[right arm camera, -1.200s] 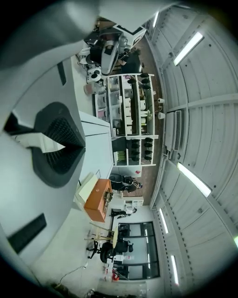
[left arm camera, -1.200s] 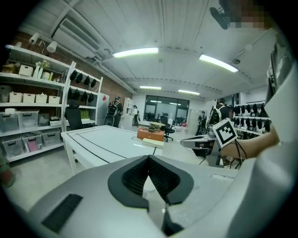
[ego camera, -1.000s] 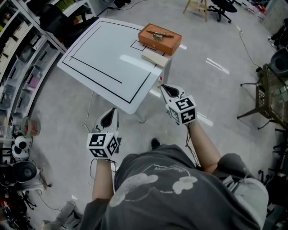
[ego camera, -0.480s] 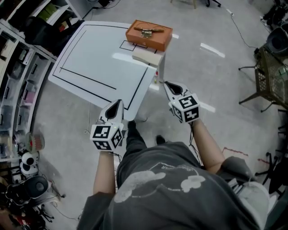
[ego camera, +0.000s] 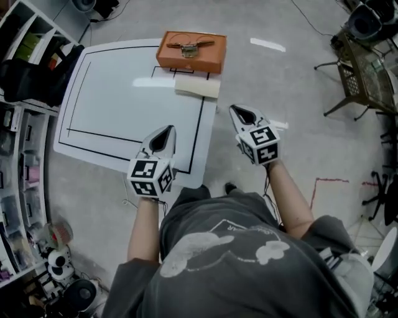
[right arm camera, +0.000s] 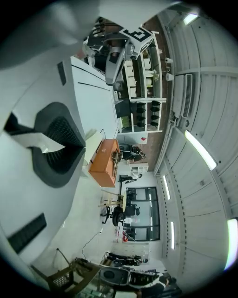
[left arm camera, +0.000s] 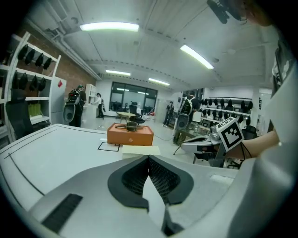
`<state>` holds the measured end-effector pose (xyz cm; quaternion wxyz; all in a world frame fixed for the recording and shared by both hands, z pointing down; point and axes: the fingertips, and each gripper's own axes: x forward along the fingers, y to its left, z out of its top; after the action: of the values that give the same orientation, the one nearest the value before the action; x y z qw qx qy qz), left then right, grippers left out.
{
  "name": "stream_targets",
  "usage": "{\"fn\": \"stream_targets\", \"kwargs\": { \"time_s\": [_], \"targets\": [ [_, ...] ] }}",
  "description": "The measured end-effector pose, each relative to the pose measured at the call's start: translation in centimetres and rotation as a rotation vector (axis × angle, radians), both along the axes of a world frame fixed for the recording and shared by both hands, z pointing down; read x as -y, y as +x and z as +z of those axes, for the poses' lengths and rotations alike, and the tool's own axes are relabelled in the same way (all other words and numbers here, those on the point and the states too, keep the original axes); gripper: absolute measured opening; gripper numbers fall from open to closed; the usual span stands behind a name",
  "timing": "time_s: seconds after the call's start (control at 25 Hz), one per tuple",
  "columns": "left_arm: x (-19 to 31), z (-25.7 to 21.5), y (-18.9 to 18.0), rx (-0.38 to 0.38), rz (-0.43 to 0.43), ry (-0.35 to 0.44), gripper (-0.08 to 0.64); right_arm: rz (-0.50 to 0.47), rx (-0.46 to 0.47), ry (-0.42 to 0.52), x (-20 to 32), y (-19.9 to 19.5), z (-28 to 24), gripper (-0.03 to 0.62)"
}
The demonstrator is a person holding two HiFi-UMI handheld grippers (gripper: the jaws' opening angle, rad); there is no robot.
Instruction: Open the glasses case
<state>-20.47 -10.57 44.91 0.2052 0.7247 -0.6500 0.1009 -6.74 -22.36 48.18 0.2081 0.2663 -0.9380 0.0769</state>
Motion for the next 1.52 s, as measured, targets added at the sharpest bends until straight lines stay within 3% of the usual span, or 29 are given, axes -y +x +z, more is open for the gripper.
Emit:
{"fn": "stream_targets", "kwargs": {
  "time_s": [0.28, 0.44, 0.6, 1.04, 1.52],
  "targets": [
    [5.2, 1.7, -2.3, 0.015, 0.197, -0.051, 0.002, 0.144, -0.052, -0.039, 1.8, -1.9, 1.3, 0.000],
    [7.5, 3.5, -3.4, 0.008, 0.249, -0.105, 0.002, 0.204, -0.082, -0.028, 2.6, -2.7, 1.4, 0.000],
    [9.6, 5.4, -4.5, 0.053, 0.270, -0.168, 0.002, 0.243, -0.117, -0.035, 3.0, -3.2, 2.2, 0.000],
    [12.2, 9.8, -5.5, 0.078, 0.256, -0.293, 0.002, 0.266, -0.175, -0.033, 5.0, -4.5, 3.5, 0.000],
    [13.6, 11.4, -5.7, 0.107, 0.211, -0.295, 0.002, 0.245, -0.192, -0.028, 6.9, -5.3, 4.5, 0.000]
  ]
}}
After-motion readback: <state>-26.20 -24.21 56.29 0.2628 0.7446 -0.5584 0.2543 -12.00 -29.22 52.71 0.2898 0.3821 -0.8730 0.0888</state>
